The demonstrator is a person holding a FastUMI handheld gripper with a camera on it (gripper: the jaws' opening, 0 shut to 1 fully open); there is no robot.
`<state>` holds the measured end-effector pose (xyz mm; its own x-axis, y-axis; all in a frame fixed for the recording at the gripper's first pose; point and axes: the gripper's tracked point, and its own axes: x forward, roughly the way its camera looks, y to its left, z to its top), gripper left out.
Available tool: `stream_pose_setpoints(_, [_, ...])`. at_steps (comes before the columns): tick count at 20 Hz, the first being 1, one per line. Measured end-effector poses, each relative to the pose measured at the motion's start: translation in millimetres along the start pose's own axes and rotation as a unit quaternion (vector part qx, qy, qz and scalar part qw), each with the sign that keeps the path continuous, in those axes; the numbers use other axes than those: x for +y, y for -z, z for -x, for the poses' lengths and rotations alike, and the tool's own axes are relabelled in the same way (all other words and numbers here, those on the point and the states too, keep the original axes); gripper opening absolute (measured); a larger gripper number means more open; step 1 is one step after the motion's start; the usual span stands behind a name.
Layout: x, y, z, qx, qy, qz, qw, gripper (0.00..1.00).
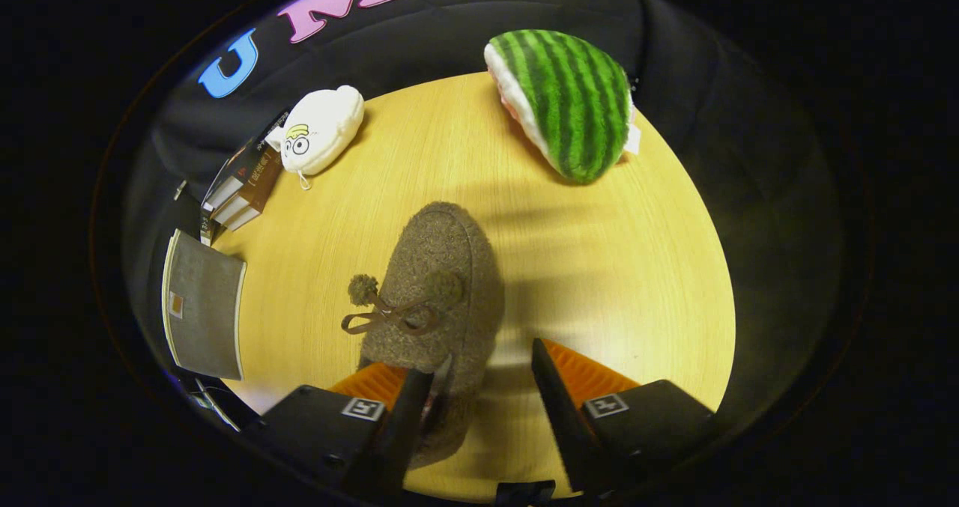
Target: Open the storage box then place both shoes into the box .Put the left shoe in first, then the right shoe, with the right side of both shoes facing outward in a uniform manner.
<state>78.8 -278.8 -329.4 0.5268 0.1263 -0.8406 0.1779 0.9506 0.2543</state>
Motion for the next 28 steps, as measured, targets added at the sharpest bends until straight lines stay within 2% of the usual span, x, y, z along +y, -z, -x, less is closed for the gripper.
stream_pose_setpoints(2, [5, 0, -2, 0.002, -0.003, -0.002, 1.000, 0.53])
stream_pose_setpoints(3, [8, 2, -3, 0.006, -0.004, -0.007, 1.000, 0.50])
stream_pose_setpoints(4, [7, 2, -5, 0.011, -0.001, -0.010, 1.000, 0.36])
stream_pose_setpoints(5, [8, 2, -6, 0.016, -0.002, -0.014, 1.000, 0.31])
stream_pose_setpoints(6, [6, 1, -6, 0.017, -0.001, -0.024, 1.000, 0.30])
stream_pose_setpoints(10, [1, 3, 0, 0.014, 0.005, -0.054, 0.998, 0.06])
stream_pose_setpoints(14, [19, -4, 22, -0.008, 0.001, -0.059, 0.998, 0.06])
stream_pose_setpoints(17, [56, -10, 48, -0.023, -0.015, -0.082, 0.996, 0.06])
stream_pose_setpoints(28, [250, -19, 134, -0.065, -0.098, -0.132, 0.984, 0.06])
